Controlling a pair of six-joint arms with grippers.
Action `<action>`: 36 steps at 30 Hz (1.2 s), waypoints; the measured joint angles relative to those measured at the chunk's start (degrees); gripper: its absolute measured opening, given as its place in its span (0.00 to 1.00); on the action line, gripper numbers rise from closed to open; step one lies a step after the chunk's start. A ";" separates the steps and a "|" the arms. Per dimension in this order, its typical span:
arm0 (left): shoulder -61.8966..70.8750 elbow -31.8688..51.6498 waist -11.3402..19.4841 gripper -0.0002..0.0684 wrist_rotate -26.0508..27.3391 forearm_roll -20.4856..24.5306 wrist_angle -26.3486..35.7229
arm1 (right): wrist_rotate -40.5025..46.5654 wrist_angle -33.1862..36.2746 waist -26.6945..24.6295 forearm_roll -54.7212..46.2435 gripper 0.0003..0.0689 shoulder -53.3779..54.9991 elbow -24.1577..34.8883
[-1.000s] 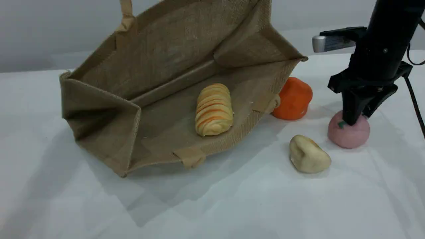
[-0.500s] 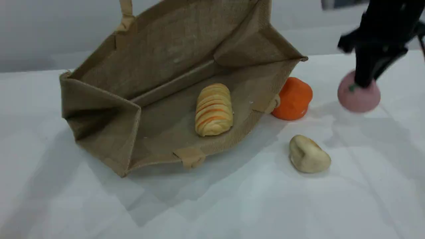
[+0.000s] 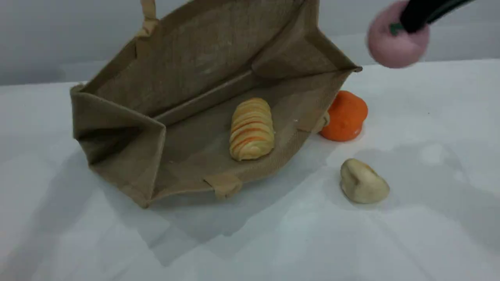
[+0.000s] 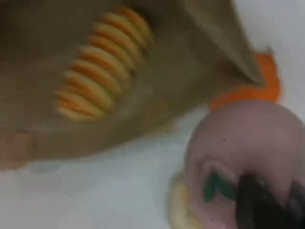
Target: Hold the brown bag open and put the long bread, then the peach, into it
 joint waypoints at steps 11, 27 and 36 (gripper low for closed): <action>0.00 0.00 0.00 0.14 0.00 0.00 0.00 | -24.10 -19.61 12.09 22.50 0.02 -1.08 10.90; 0.00 0.00 0.00 0.14 0.00 0.00 0.00 | -41.42 -29.37 19.55 36.53 0.02 16.02 3.33; 0.00 0.00 0.00 0.14 0.00 0.00 -0.05 | -41.58 -28.04 20.27 36.48 0.02 24.31 -5.47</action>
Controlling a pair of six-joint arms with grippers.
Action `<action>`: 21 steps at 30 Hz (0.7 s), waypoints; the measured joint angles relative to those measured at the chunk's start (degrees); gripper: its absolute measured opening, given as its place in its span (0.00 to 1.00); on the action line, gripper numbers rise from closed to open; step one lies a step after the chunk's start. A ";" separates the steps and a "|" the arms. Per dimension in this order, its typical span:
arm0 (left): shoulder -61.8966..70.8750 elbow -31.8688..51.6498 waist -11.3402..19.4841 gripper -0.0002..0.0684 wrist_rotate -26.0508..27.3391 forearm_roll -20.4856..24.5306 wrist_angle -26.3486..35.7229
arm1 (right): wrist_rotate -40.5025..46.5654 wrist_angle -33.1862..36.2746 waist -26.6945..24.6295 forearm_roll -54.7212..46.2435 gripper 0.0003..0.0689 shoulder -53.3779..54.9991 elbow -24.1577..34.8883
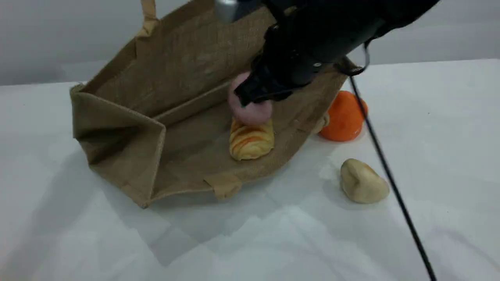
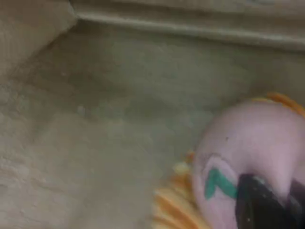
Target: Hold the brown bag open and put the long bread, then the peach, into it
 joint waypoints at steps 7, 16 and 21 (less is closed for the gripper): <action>0.00 0.00 0.00 0.14 0.00 -0.12 0.05 | -0.11 -0.12 1.12 0.92 0.03 1.34 -2.64; 0.00 0.00 0.00 0.14 0.00 -0.45 0.05 | -0.11 0.17 1.12 3.77 0.12 1.34 -2.64; 0.00 0.00 0.00 0.14 0.00 -0.44 0.05 | 0.17 1.29 1.12 4.83 0.42 1.34 -2.64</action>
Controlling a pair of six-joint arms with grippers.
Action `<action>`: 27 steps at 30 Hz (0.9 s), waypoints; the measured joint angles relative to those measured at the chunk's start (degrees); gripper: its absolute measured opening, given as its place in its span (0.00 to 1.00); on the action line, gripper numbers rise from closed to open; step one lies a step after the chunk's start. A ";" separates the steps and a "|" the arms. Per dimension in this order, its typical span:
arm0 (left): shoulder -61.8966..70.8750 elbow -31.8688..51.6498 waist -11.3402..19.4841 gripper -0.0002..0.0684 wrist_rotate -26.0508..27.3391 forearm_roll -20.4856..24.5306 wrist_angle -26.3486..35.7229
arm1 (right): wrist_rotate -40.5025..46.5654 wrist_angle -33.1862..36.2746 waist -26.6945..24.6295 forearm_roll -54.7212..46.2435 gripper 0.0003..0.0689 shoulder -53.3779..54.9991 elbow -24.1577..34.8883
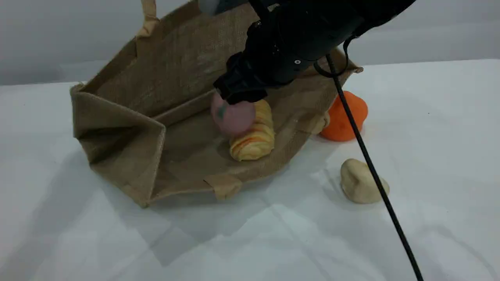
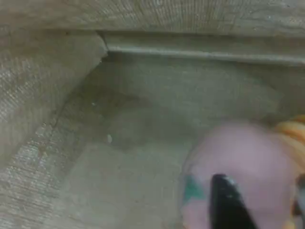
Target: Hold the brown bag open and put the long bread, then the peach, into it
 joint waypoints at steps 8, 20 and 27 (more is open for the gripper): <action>0.00 0.00 0.00 0.14 0.00 0.00 0.00 | 0.00 0.61 -0.13 0.63 0.79 -2.09 0.00; 0.00 0.00 0.00 0.14 -0.22 0.00 0.00 | 10.39 12.87 -5.39 -10.05 0.81 -13.95 0.11; 0.00 0.00 0.00 0.14 -0.22 0.00 0.00 | 33.74 25.00 -15.36 -32.46 0.81 -20.88 0.06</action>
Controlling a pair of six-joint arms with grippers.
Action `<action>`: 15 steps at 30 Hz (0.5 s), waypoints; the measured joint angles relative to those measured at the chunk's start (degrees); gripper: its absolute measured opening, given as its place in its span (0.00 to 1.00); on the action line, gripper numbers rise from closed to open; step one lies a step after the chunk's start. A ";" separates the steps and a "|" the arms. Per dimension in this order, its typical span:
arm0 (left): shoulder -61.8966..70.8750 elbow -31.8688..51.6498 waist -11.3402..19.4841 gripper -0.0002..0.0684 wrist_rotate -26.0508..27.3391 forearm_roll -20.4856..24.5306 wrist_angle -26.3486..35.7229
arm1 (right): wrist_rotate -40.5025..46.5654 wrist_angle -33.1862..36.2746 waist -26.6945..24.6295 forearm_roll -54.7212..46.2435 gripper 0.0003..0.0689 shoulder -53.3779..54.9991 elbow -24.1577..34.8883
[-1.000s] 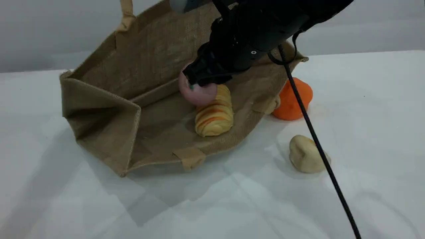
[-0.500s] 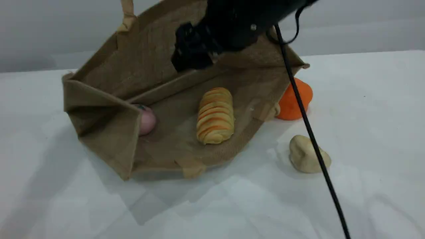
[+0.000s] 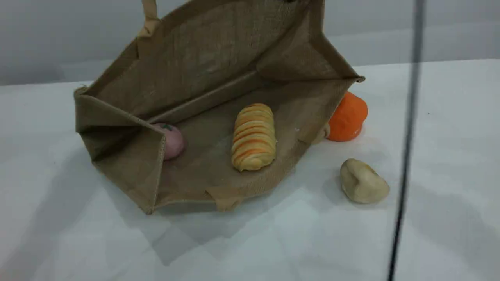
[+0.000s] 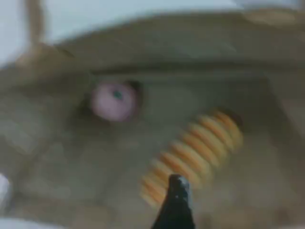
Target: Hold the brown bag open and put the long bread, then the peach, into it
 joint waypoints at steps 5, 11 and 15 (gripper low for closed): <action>0.00 0.00 0.00 0.14 0.00 0.00 0.00 | 18.56 7.63 -6.40 -19.08 0.81 -5.82 0.00; 0.00 0.00 0.00 0.14 0.00 0.00 0.00 | 34.93 9.68 -11.05 -38.94 0.81 -12.96 0.00; 0.00 0.00 0.00 0.14 -0.02 -0.10 0.00 | 39.73 9.90 -11.15 -46.79 0.81 -16.50 0.00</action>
